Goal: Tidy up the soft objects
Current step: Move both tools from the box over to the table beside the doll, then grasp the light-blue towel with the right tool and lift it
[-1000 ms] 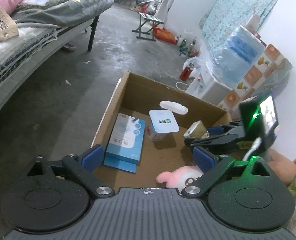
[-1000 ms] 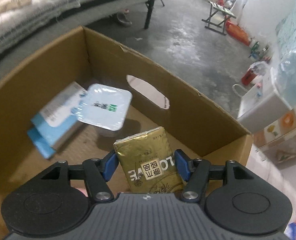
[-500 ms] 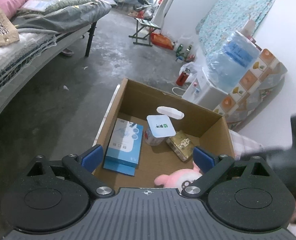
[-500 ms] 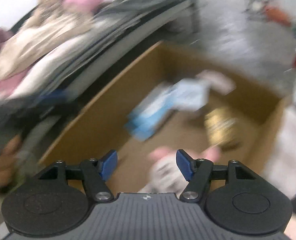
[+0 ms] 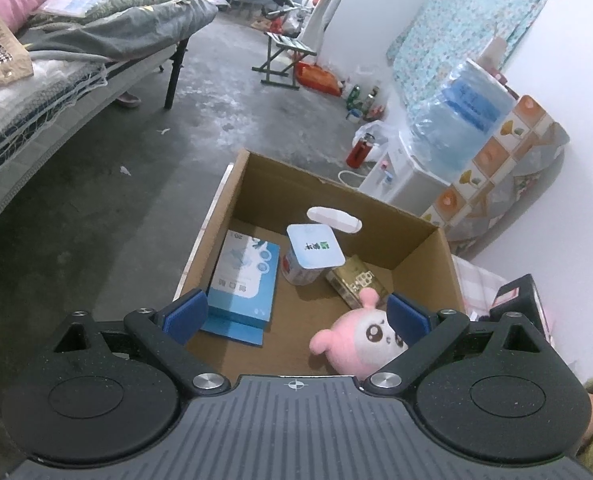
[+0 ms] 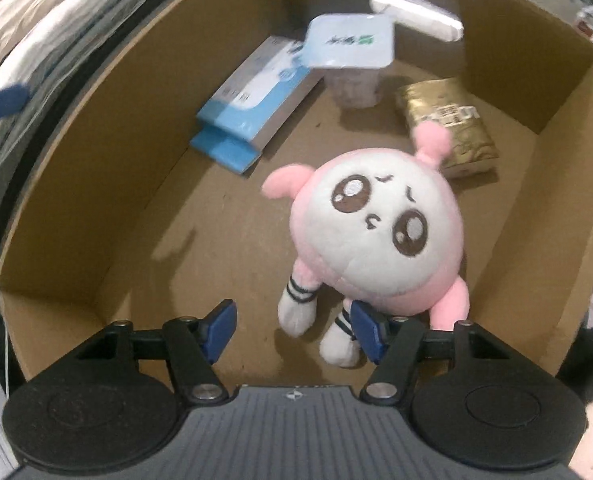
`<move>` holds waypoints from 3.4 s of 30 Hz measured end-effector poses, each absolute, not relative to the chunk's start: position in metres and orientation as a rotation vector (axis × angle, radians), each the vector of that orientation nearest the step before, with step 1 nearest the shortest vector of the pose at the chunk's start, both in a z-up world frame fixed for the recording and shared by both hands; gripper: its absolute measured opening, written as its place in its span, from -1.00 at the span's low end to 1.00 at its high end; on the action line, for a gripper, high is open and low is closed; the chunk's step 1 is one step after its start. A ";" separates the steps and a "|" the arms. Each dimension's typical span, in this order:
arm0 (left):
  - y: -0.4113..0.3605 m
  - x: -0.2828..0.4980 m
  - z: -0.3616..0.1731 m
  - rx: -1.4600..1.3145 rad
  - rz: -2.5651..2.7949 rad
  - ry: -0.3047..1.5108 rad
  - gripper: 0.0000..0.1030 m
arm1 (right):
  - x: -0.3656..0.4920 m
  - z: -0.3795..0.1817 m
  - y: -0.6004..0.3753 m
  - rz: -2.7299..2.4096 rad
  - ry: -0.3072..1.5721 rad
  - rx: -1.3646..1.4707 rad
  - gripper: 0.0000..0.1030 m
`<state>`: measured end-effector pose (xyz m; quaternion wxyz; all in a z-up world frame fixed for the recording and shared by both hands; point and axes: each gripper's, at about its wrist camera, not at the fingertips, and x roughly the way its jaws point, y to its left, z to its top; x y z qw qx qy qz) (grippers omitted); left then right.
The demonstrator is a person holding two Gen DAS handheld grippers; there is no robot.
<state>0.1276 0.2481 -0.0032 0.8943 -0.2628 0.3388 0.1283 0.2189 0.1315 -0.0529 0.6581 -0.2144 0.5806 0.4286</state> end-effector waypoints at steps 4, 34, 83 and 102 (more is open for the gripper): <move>0.249 0.127 -0.005 -0.556 0.263 0.701 0.88 | 0.225 -0.046 0.132 0.917 1.274 -0.439 -0.23; 0.039 0.050 0.033 -0.216 -0.070 0.640 0.99 | 0.034 0.025 -0.239 0.729 0.604 0.335 0.38; -0.150 0.171 -0.062 -0.079 -0.324 0.793 0.96 | 0.157 -0.113 -0.363 0.381 0.747 0.329 -0.55; -0.142 0.167 -0.072 -0.150 -0.327 0.863 0.96 | 0.109 -0.115 -0.343 0.456 0.731 0.351 -0.50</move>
